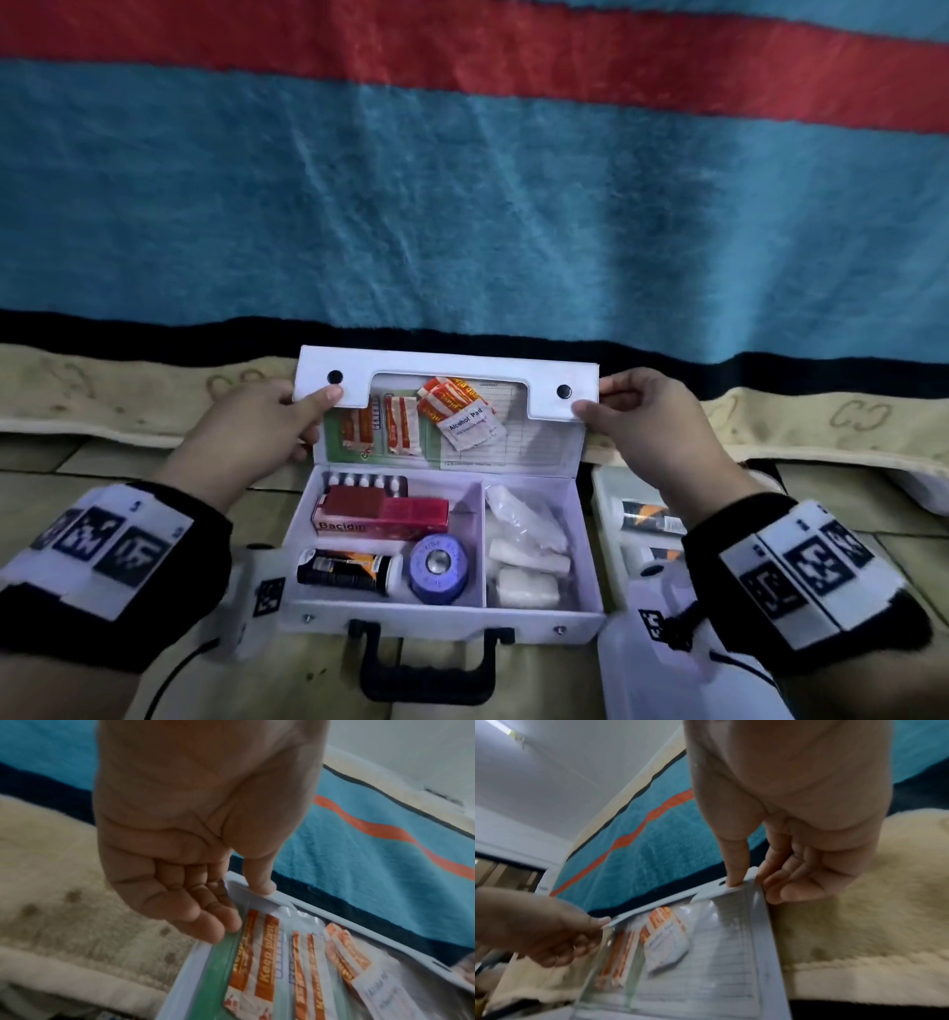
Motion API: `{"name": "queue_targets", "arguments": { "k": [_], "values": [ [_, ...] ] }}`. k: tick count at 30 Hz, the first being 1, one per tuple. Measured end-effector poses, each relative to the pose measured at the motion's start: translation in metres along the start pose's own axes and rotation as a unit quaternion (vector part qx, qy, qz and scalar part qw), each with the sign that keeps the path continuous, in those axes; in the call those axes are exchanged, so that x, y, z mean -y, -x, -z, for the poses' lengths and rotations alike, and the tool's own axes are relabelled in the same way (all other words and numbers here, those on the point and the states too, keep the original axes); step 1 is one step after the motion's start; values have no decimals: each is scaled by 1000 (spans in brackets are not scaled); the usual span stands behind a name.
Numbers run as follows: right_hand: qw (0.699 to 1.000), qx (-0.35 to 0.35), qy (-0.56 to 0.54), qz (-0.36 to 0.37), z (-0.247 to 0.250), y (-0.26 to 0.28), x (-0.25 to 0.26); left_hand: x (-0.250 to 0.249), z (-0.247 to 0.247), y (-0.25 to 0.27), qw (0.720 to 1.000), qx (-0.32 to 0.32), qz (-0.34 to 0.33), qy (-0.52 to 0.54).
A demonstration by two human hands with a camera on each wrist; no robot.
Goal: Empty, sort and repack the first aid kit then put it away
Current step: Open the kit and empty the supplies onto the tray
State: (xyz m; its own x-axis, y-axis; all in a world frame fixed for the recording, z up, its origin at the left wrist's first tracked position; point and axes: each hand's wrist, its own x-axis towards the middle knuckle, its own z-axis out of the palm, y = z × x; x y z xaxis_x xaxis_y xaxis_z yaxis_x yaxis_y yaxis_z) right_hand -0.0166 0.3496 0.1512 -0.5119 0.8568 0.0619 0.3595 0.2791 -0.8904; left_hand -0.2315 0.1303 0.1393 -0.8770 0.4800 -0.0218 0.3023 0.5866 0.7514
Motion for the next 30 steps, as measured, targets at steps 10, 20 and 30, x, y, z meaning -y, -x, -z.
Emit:
{"name": "queue_targets", "arguments": {
  "k": [10, 20, 30],
  "values": [
    [983, -6, 169, 75, 5, 0, -8, 0, 3, 3, 996, 86, 0, 4],
    [974, 30, 211, 70, 40, 18, -9, -15, 0, 44, 983, 166, -16, -74],
    [806, 194, 549, 111, 24, 86, -58, -89, -64, 111, 931, 256, -204, -165]
  ]
}}
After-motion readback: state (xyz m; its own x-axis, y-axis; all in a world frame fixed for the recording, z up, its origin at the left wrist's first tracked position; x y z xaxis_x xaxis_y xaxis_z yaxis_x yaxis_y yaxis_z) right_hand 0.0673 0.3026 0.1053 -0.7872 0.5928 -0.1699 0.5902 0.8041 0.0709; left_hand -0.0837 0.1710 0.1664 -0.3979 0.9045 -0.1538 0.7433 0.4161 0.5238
